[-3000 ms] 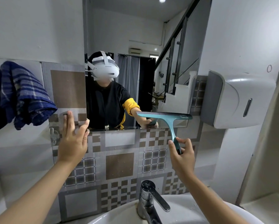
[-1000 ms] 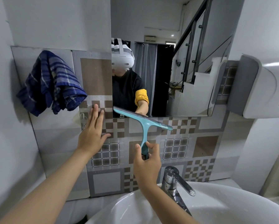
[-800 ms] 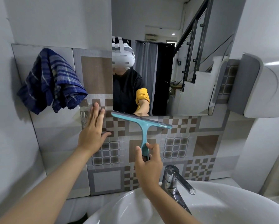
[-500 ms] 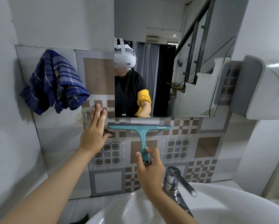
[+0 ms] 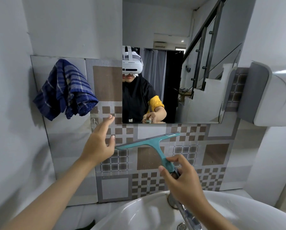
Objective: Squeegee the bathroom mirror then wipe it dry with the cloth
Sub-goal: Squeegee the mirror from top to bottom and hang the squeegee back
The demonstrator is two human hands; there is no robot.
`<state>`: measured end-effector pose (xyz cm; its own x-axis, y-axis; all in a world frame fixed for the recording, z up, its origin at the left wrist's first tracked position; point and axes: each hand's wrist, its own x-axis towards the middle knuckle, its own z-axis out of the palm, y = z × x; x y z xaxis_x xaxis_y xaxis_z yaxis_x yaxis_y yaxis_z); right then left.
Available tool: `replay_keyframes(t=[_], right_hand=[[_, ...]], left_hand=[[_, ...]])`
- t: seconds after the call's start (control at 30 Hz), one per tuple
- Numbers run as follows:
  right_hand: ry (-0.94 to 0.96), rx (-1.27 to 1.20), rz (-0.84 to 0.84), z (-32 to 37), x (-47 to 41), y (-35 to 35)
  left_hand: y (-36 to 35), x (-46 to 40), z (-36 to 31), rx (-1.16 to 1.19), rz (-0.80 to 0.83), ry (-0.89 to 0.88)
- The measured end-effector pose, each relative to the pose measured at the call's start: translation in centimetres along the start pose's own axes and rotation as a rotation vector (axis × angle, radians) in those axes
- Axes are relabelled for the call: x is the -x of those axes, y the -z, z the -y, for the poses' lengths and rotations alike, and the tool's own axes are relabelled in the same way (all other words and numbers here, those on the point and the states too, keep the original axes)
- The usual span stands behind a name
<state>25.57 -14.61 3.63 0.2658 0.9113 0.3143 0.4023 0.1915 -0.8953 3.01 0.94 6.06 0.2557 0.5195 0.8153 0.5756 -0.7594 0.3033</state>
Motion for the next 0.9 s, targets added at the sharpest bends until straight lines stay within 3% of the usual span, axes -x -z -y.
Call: replay_keyframes(t=[0.07, 0.13, 0.23, 0.37, 0.5, 0.6, 0.7, 0.9], right_hand=[[-0.019, 0.09, 0.12, 1.5, 0.2, 1.4], [0.001, 0.213, 0.246, 3.1, -0.1, 2.5], [0.092, 0.372, 0.375, 5.9, -1.1, 3.6], [0.197, 0.455, 0.522, 9.4, -2.9, 5.1], [0.279, 0.497, 0.561, 11.0, -4.7, 6.1], [0.342, 0.427, 0.468, 11.9, -6.2, 6.6], [0.334, 0.164, 0.349, 12.1, -7.8, 6.7], [0.375, -0.316, 0.331, 11.1, -10.4, 1.2]], left_hand=[[0.9, 0.2, -2.4, 0.121, -0.038, 0.02], [1.5, 0.1, -4.8, 0.289, 0.026, 0.079], [2.2, -0.8, -7.4, 0.524, 0.296, 0.181], [2.8, -1.5, -9.1, 0.454, 0.588, 0.186], [3.7, -1.9, -9.5, 0.408, 0.541, 0.187], [4.4, -1.7, -9.6, 0.367, 0.53, 0.151], [4.9, -0.9, -9.0, 0.337, 0.451, 0.145], [5.5, 0.7, -6.4, 0.451, 0.276, 0.259]])
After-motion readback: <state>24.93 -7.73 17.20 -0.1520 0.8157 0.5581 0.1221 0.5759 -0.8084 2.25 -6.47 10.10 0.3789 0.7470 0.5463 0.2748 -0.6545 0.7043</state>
